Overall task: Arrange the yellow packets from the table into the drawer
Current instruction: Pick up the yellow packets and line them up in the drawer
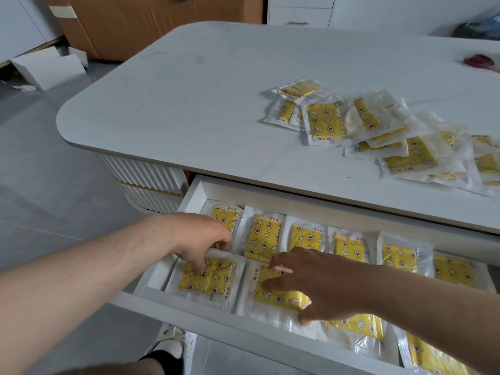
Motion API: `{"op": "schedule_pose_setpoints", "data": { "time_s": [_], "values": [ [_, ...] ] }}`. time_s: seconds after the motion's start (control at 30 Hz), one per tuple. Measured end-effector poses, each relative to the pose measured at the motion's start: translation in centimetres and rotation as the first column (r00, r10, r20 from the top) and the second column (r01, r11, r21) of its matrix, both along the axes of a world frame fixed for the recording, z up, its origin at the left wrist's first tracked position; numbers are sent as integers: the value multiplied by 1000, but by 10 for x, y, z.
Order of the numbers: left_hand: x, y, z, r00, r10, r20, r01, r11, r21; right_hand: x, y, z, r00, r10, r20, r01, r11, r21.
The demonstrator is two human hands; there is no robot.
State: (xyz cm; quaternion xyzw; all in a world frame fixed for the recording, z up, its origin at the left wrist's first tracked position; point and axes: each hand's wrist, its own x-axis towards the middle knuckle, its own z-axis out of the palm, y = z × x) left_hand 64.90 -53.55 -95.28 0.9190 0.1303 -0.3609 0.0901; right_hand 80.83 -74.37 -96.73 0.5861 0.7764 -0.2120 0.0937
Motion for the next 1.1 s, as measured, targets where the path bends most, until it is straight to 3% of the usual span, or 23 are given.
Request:
{"op": "schedule_pose_setpoints", "data": {
  "time_s": [0.37, 0.57, 0.9, 1.1],
  "values": [
    [-1, -1, -6, 997, 58, 42, -55, 996, -71, -6, 0, -2, 999, -35, -2, 35, 999, 3],
    [-1, 2, -2, 989, 127, 77, -116, 984, -137, -8, 4, 2, 956, -248, -157, 245, 969, -39],
    [0, 2, -5, 982, 171, 80, -153, 969, -194, -12, 3, -11, 984, -170, -62, 168, 985, -25],
    [0, 1, -4, 981, 173, 84, -156, 970, -187, -10, 4, -9, 949, -271, -158, 271, 962, -24]
  ]
}}
